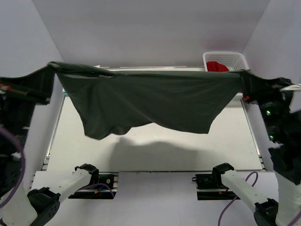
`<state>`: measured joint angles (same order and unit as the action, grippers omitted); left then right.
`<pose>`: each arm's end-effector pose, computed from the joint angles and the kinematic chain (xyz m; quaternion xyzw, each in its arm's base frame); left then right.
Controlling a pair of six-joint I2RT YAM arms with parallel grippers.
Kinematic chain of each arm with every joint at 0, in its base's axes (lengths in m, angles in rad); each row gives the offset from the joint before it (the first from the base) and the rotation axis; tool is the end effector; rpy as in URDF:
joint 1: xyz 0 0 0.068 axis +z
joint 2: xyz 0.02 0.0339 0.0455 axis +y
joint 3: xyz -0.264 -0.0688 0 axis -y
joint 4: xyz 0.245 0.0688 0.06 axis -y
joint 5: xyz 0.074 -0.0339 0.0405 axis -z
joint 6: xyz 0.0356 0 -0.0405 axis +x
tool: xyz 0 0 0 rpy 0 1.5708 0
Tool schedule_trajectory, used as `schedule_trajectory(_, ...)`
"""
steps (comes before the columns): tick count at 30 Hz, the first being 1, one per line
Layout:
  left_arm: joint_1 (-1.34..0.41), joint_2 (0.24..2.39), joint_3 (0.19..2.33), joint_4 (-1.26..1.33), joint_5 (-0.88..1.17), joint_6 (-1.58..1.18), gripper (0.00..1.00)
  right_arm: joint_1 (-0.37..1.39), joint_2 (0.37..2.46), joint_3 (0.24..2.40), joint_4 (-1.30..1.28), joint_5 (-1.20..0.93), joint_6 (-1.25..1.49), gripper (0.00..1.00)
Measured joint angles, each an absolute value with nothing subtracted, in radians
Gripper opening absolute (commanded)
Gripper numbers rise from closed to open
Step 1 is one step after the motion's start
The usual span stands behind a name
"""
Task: Fold and stack the t-shirts
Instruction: Flatten out the tshirt
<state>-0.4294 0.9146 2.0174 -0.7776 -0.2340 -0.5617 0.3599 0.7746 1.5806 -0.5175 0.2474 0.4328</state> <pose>0.0206 -0.0003 0.6031 -0.1329 0.5718 -0.3237 0.7420 0.0608 0.0136 0.5473 0.1204 0.5895 0.2389 0.7621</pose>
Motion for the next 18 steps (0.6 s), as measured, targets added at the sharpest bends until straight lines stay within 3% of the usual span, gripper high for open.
schedule_trajectory(9,-0.424,0.907,2.137,-0.777,-0.155,-0.513,0.0,0.36,0.723,1.684,-0.536,0.2,0.407,0.0)
schedule_trajectory(18,-0.424,1.176,1.989,-0.709,-0.319,-0.481,0.0,0.36,0.887,1.48,-0.43,0.287,0.401,0.0)
